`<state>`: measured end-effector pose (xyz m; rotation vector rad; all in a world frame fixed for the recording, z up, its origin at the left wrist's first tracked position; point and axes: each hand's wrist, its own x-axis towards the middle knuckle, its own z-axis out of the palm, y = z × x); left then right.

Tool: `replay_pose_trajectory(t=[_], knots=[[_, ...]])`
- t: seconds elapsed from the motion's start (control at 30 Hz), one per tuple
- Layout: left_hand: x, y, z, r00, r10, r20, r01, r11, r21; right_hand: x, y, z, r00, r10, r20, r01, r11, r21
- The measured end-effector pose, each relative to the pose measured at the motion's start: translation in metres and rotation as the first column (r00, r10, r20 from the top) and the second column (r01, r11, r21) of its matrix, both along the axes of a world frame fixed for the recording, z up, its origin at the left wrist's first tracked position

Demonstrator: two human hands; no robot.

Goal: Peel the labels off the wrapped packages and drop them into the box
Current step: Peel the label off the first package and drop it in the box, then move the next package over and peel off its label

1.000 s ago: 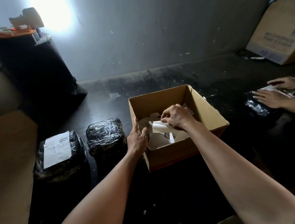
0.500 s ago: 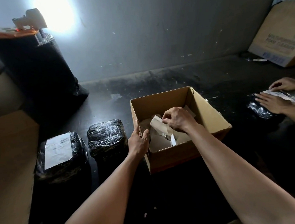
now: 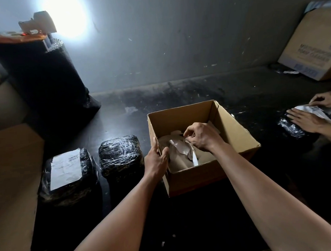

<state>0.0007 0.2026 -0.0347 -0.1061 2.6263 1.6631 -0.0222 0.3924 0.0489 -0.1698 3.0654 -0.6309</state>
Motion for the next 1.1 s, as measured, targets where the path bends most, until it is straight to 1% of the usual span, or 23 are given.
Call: replay_pose_trajectory(t=[0.07, 0.17, 0.23, 0.3, 0.37, 0.5, 0.57, 0.63, 0.73, 0.83, 1.03, 1.1], knots=[[0.000, -0.002, 0.003, 1.000, -0.002, -0.013, 0.002, 1.000, -0.028, 0.002, -0.002, 0.004, 1.000, 0.006, -0.001, -0.006, 1.000, 0.004], [-0.001, -0.009, 0.013, 0.999, -0.003, -0.044, -0.003, 0.991, -0.137, 0.004, -0.011, 0.012, 1.000, 0.016, 0.025, -0.017, 1.000, 0.010], [-0.001, -0.021, 0.023, 0.998, 0.007, -0.064, -0.016, 0.988, -0.153, 0.002, -0.021, 0.017, 0.998, 0.029, 0.049, -0.030, 0.999, 0.015], [-0.002, -0.037, 0.033, 0.996, 0.025, -0.084, -0.037, 0.988, -0.150, -0.002, -0.036, 0.022, 0.995, 0.070, 0.072, -0.072, 0.997, 0.027], [-0.003, -0.059, 0.040, 0.993, 0.031, -0.112, -0.055, 0.974, -0.218, -0.005, -0.055, 0.028, 0.986, 0.138, 0.089, -0.142, 0.989, 0.042], [-0.001, -0.104, 0.048, 0.983, 0.005, -0.185, -0.090, 0.888, -0.451, -0.009, -0.099, 0.030, 0.974, 0.220, 0.054, -0.222, 0.975, 0.024], [0.000, -0.125, 0.046, 0.987, -0.003, -0.161, -0.083, 0.846, -0.526, -0.012, -0.121, 0.023, 0.965, 0.252, 0.073, -0.254, 0.967, 0.031], [0.001, -0.144, 0.040, 0.992, -0.006, -0.122, -0.065, 0.821, -0.568, -0.016, -0.141, 0.013, 0.952, 0.286, 0.111, -0.293, 0.954, 0.059], [0.003, -0.165, 0.029, 0.997, 0.005, -0.079, -0.051, 0.812, -0.582, -0.023, -0.166, -0.006, 0.937, 0.313, 0.158, -0.327, 0.942, 0.077], [0.002, -0.176, 0.016, 0.999, 0.024, -0.033, -0.039, 0.802, -0.596, -0.034, -0.179, -0.037, 0.927, 0.285, 0.244, -0.315, 0.945, 0.090], [-0.007, -0.189, -0.014, 0.998, 0.041, 0.054, -0.005, 0.839, -0.545, -0.055, -0.188, -0.100, 0.928, 0.135, 0.347, -0.173, 0.981, 0.083], [-0.012, -0.194, -0.023, 0.992, 0.059, 0.112, 0.007, 0.859, -0.512, -0.058, -0.188, -0.108, 0.903, 0.117, 0.413, -0.147, 0.988, 0.042]])
